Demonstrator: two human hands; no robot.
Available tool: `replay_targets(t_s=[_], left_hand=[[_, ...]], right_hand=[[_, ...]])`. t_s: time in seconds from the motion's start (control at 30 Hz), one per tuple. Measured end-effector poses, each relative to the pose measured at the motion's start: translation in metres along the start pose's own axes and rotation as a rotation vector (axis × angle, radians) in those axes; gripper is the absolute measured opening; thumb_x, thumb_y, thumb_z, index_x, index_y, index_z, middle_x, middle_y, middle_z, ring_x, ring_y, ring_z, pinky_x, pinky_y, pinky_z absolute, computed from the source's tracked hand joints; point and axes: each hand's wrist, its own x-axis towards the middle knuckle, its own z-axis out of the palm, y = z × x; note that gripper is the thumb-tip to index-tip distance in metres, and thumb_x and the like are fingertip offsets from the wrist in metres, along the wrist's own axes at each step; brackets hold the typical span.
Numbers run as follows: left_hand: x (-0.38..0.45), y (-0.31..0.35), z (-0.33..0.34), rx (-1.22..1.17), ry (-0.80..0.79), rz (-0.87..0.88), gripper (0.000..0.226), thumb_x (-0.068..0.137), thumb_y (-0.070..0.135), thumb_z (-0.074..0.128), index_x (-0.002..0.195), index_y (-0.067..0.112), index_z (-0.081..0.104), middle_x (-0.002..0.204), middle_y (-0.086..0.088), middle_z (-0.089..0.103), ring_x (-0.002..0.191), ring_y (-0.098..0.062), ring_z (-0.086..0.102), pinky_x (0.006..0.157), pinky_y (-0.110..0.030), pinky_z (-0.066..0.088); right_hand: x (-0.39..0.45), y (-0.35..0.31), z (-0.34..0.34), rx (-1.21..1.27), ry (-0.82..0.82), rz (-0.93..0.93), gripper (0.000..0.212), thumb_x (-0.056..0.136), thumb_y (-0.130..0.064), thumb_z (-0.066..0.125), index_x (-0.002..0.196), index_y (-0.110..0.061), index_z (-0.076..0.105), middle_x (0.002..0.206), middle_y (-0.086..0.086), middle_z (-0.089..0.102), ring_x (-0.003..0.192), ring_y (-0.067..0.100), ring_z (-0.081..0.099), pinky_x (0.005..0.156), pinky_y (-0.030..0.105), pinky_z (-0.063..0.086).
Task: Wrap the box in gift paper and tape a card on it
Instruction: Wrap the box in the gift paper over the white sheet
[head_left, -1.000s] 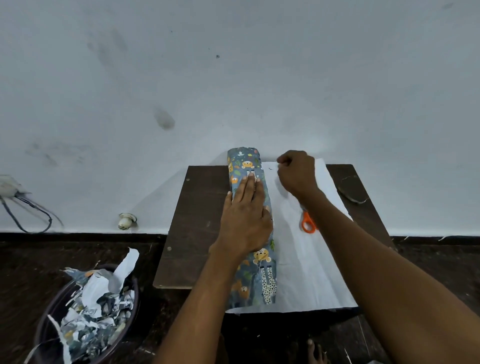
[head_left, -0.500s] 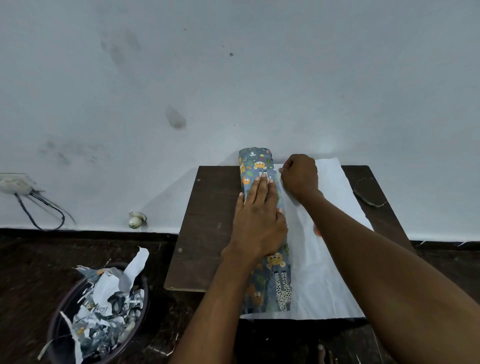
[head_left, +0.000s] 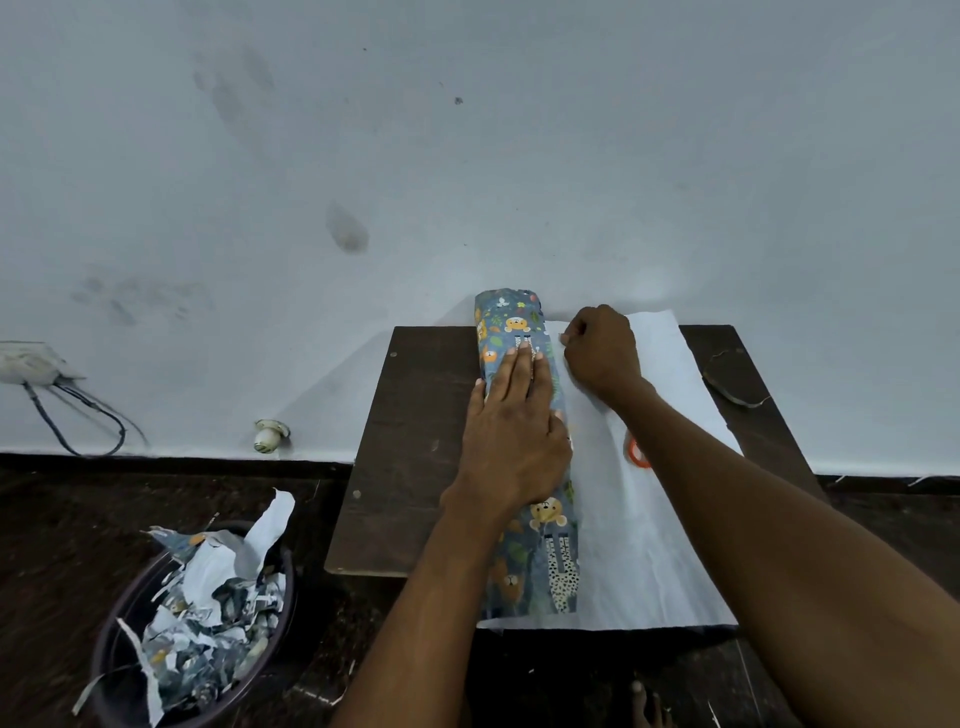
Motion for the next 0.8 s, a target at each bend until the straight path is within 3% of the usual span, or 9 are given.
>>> replay_targets(t_s=[0.17,0.3,0.4,0.5,0.57,0.63,0.73,0.8], left_hand=[[0.001,-0.002,-0.001,0.006,0.000,0.005,0.080,0.087,0.039,0.008,0.162,0.013,0.004,0.171,-0.003,-0.004,0.157,-0.018,-0.007,0.125,-0.046,0.004],[0.000,-0.001,-0.001,-0.018,-0.003,-0.002,0.080,0.087,0.039,0.008,0.162,0.013,0.005,0.171,-0.002,-0.004,0.156,-0.017,-0.007,0.125,-0.046,0.003],[0.000,-0.001,-0.002,0.005,0.001,0.003,0.070,0.096,0.036,0.014,0.162,0.012,0.005,0.171,-0.003,-0.003,0.157,-0.017,-0.006,0.125,-0.046,0.005],[0.001,-0.003,-0.002,0.005,-0.012,-0.003,0.068,0.099,0.035,0.016,0.162,0.013,0.004,0.171,-0.002,-0.004,0.156,-0.017,-0.007,0.125,-0.045,0.005],[0.000,-0.003,-0.002,0.008,-0.019,-0.002,0.071,0.096,0.036,0.014,0.162,0.013,0.004,0.171,-0.002,-0.004,0.157,-0.017,-0.006,0.125,-0.046,0.006],[-0.001,-0.001,-0.003,0.027,-0.012,0.006,0.076,0.090,0.038,0.012,0.162,0.012,0.004,0.171,-0.004,-0.003,0.157,-0.018,-0.005,0.125,-0.046,0.008],[0.000,-0.001,-0.003,0.060,-0.004,0.016,0.081,0.087,0.041,0.006,0.161,0.010,0.004,0.170,-0.005,-0.002,0.157,-0.020,-0.004,0.125,-0.048,0.011],[0.000,-0.002,-0.003,0.077,0.008,0.025,0.089,0.081,0.046,-0.007,0.161,0.010,0.004,0.170,-0.006,-0.001,0.157,-0.021,-0.003,0.125,-0.049,0.013]], right_hand=[[-0.010,-0.006,-0.028,0.086,-0.249,0.058,0.011,0.088,-0.008,0.073,0.089,0.002,0.078,0.096,0.011,0.076,0.090,0.018,0.063,0.082,0.029,0.049],[-0.041,0.001,-0.060,0.199,-0.065,0.139,0.010,0.089,-0.003,0.068,0.089,-0.003,0.078,0.094,0.004,0.075,0.094,0.021,0.068,0.091,0.038,0.055],[-0.071,0.011,-0.076,0.084,0.031,0.126,0.005,0.086,-0.013,0.072,0.082,-0.011,0.072,0.083,-0.001,0.069,0.089,0.021,0.067,0.075,0.031,0.052],[-0.097,0.015,-0.081,-0.214,0.002,0.159,0.036,0.085,-0.043,0.075,0.103,-0.013,0.067,0.105,0.011,0.065,0.107,0.033,0.060,0.089,0.040,0.048],[-0.110,0.014,-0.078,-0.365,-0.090,0.204,0.054,0.086,-0.051,0.072,0.119,-0.010,0.060,0.121,0.016,0.057,0.119,0.038,0.051,0.099,0.044,0.040],[-0.118,0.015,-0.072,-0.346,-0.089,0.176,0.047,0.086,-0.043,0.073,0.117,-0.010,0.063,0.120,0.015,0.056,0.116,0.037,0.052,0.097,0.043,0.042],[-0.122,0.022,-0.069,-0.132,0.027,0.141,0.018,0.079,-0.017,0.071,0.094,-0.007,0.071,0.096,0.011,0.064,0.093,0.032,0.062,0.078,0.039,0.052],[-0.122,0.023,-0.072,-0.036,0.047,0.183,0.011,0.074,-0.009,0.069,0.085,-0.006,0.071,0.086,0.008,0.067,0.083,0.028,0.063,0.070,0.034,0.051]])
